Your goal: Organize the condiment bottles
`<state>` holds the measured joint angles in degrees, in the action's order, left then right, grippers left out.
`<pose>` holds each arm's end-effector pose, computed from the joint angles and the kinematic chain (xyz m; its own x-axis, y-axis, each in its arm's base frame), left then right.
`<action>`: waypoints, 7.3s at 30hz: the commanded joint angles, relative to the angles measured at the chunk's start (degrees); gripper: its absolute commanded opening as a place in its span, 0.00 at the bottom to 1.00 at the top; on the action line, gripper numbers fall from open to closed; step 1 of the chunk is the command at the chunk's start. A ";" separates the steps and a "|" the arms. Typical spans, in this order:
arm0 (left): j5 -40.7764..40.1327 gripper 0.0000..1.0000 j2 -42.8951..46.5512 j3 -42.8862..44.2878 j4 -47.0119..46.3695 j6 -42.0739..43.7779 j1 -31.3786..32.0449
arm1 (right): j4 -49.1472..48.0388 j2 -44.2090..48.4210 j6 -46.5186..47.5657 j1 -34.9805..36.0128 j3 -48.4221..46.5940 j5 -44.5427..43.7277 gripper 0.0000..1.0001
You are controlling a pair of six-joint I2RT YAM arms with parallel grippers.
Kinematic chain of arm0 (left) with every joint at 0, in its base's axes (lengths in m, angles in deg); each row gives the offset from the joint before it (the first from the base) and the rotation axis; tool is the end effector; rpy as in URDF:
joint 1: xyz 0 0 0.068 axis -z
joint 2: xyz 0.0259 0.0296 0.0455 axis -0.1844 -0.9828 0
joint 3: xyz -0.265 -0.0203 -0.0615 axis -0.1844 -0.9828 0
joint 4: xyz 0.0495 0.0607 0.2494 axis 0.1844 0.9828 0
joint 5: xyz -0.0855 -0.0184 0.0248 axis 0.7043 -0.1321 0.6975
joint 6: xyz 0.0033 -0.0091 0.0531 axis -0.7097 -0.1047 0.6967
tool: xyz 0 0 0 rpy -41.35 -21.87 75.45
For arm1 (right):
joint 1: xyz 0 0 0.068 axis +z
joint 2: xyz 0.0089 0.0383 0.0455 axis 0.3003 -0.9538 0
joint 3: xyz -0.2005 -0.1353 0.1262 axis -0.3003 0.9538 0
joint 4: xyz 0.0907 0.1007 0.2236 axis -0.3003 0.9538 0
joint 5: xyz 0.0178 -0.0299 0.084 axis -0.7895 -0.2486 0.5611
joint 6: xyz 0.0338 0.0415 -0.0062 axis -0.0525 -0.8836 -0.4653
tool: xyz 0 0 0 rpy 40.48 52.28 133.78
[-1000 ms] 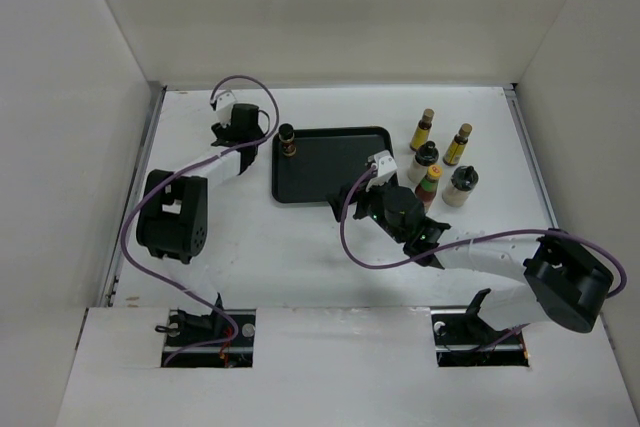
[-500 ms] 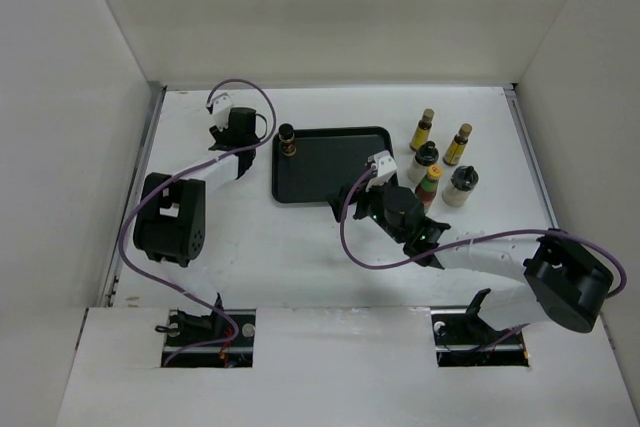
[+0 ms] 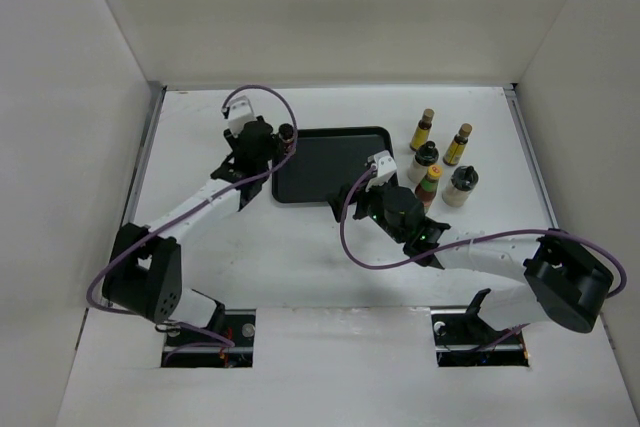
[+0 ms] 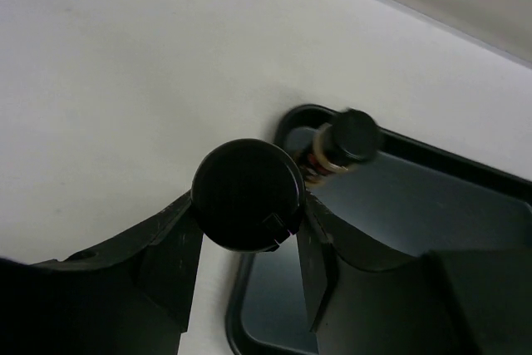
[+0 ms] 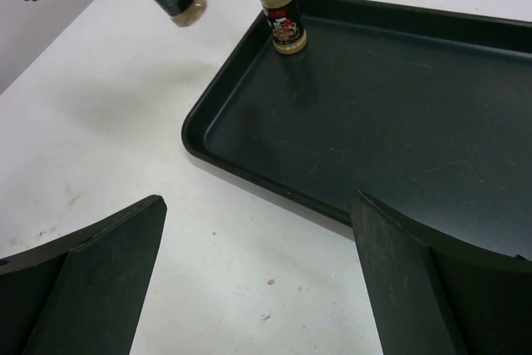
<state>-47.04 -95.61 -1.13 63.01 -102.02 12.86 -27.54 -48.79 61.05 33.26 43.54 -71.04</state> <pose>0.3020 -0.1098 0.2638 -0.2808 -0.3296 -0.9014 -0.3047 0.9212 -0.2420 0.1894 0.2170 0.2286 -0.2575 0.1122 -0.9597 -0.5318 0.8128 0.2377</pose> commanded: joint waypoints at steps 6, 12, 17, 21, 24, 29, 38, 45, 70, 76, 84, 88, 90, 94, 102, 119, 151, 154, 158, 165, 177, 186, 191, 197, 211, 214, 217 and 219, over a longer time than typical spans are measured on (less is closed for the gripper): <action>-0.85 0.23 -5.49 3.32 -2.03 2.12 9.07 | -2.79 2.65 -0.34 0.28 -0.50 -1.01 0.98; -1.90 0.23 -11.21 5.26 -2.73 2.55 10.83 | -2.79 3.01 -0.34 -0.16 -0.23 -1.01 0.98; -4.71 0.25 -13.32 4.82 -3.43 4.40 12.32 | -2.88 3.36 -0.34 -0.43 0.03 -1.01 0.99; -6.30 0.31 -14.90 3.68 -4.84 5.10 13.38 | -2.88 4.24 -0.43 -0.60 0.38 -1.01 0.99; -6.38 0.38 -15.08 2.62 -5.89 4.93 13.65 | -2.88 5.29 -0.43 -0.60 0.64 -1.01 0.99; -7.00 0.50 -14.20 1.30 -6.86 4.93 13.73 | -2.61 7.40 -0.43 -0.43 0.91 -1.01 0.98; -7.35 0.74 -12.45 -0.54 -7.92 4.58 14.09 | -2.88 15.30 0.19 0.28 2.84 -0.49 0.92; -6.65 0.88 -2.44 -3.09 -10.20 4.40 14.44 | -4.02 21.72 -1.21 0.28 5.13 0.39 0.58; -8.67 0.70 43.64 -46.33 -29.78 -8.61 15.94 | 39.13 22.71 -3.50 -16.85 -10.16 -25.28 1.00; -7.88 0.88 42.31 -48.44 -34.64 -8.78 17.42 | 38.87 17.25 -5.87 -19.58 -10.52 -22.20 0.98; -8.23 0.91 42.05 -49.06 -34.64 -9.31 17.60 | 36.77 12.42 -6.49 -21.17 -10.17 -22.37 0.70; -8.23 0.91 40.65 -49.06 -35.51 -9.57 17.51 | 33.96 13.81 -6.06 -21.52 -8.59 -24.30 0.40; -8.32 0.92 40.47 -49.32 -36.13 -9.57 17.43 | 34.04 16.09 -5.44 -21.08 -8.50 -25.70 0.34; -8.76 0.99 40.73 -49.50 -36.48 -9.57 16.81 | 37.02 22.07 -2.72 -16.87 -11.38 -27.99 0.29; -10.25 1.00 38.18 -50.20 -38.06 -10.36 16.46 | 32.39 10.95 0.27 -11.59 -25.88 -20.01 0.29; -12.71 1.00 37.57 -51.17 -38.77 -10.54 16.99 | 18.92 -34.24 6.95 -8.95 -62.80 -12.62 0.30; -12.54 1.00 37.04 -51.17 -38.77 -10.63 17.51 | 18.83 -42.27 5.82 -6.75 -69.59 -11.91 0.85; -12.27 1.00 36.60 -50.99 -38.77 -10.63 17.43 | 18.22 -34.90 5.29 -6.84 -64.06 -12.09 0.95; -12.10 1.00 35.90 -50.73 -38.77 -10.63 17.43 | 16.81 -23.21 3.71 -9.03 -51.94 -12.00 1.00; -11.75 1.00 34.67 -50.20 -38.77 -10.63 17.60 | 19.35 -1.94 -2.44 -18.25 -23.91 -16.74 1.00; -11.13 1.00 31.59 -49.32 -39.38 -10.63 17.78 | 29.73 -5.42 -3.15 -31.89 -20.18 -13.06 1.00; -11.04 1.00 31.24 -49.23 -39.38 -10.63 17.60 | 29.64 -12.81 -4.47 -32.77 -23.08 -11.65 0.84; -11.04 1.00 30.88 -49.15 -39.47 -10.63 17.69 | 30.43 -11.94 -3.77 -32.59 -23.96 -13.67 0.56; -10.43 1.00 30.27 -48.88 -39.47 -10.72 17.60 | 29.03 -4.39 -1.22 -30.06 -24.84 -15.60 0.50; -9.99 1.00 29.04 -48.97 -41.05 -10.63 17.95 | 21.64 -25.27 -0.78 -17.83 -46.18 -10.51 0.53; -9.99 1.00 28.43 -48.88 -41.05 -10.63 17.87 | 22.87 -30.90 -0.78 -16.69 -52.42 -10.16 0.54; -9.99 1.00 28.86 -48.88 -41.05 -10.63 18.04 | 24.72 -35.04 -1.04 -15.98 -56.91 -9.28 0.55; -9.99 1.00 28.60 -48.88 -41.05 -10.63 17.95 | 25.33 -37.15 -1.22 -15.63 -58.50 -9.01 0.56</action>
<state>-57.42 -66.97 -51.18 25.09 -112.14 30.67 1.64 -86.48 60.39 16.94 -9.27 -80.55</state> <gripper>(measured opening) 0.997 0.679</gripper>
